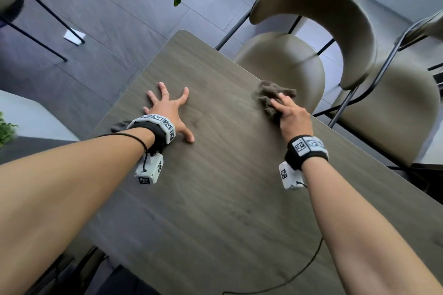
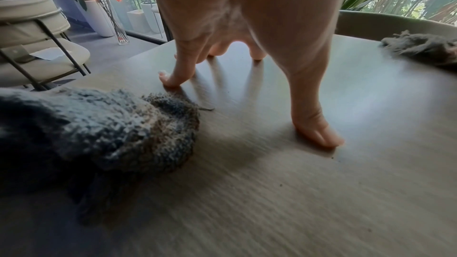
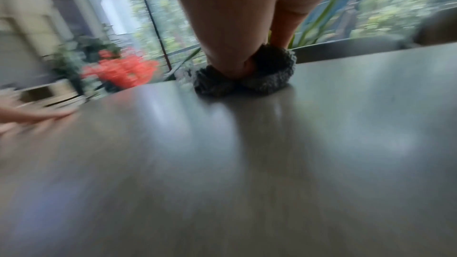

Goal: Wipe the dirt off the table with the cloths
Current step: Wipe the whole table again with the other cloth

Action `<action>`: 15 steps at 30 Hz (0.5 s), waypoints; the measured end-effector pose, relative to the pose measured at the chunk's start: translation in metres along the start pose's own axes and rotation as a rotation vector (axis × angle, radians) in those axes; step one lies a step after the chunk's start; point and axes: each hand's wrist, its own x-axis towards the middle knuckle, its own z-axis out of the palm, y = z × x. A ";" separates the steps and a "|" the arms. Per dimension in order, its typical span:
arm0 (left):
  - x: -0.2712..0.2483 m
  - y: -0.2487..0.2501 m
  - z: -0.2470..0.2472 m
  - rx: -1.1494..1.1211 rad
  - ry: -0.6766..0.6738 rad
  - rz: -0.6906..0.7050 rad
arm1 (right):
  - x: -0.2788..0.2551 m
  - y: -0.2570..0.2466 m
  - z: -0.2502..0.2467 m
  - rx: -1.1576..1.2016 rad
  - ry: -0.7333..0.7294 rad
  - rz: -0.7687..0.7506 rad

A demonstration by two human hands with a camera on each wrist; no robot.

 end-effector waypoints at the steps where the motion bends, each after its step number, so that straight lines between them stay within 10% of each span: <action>1: 0.000 0.000 0.000 -0.004 -0.002 0.001 | 0.007 0.006 -0.005 0.026 0.016 0.071; 5: 0.000 0.000 0.000 -0.016 0.000 0.004 | 0.024 0.005 -0.020 0.146 0.083 0.308; 9: 0.000 0.000 0.001 -0.025 0.001 0.008 | 0.008 -0.052 -0.020 0.208 0.185 0.010; 15: -0.001 0.000 0.000 -0.010 -0.001 0.009 | -0.061 -0.116 0.049 0.126 -0.108 -0.284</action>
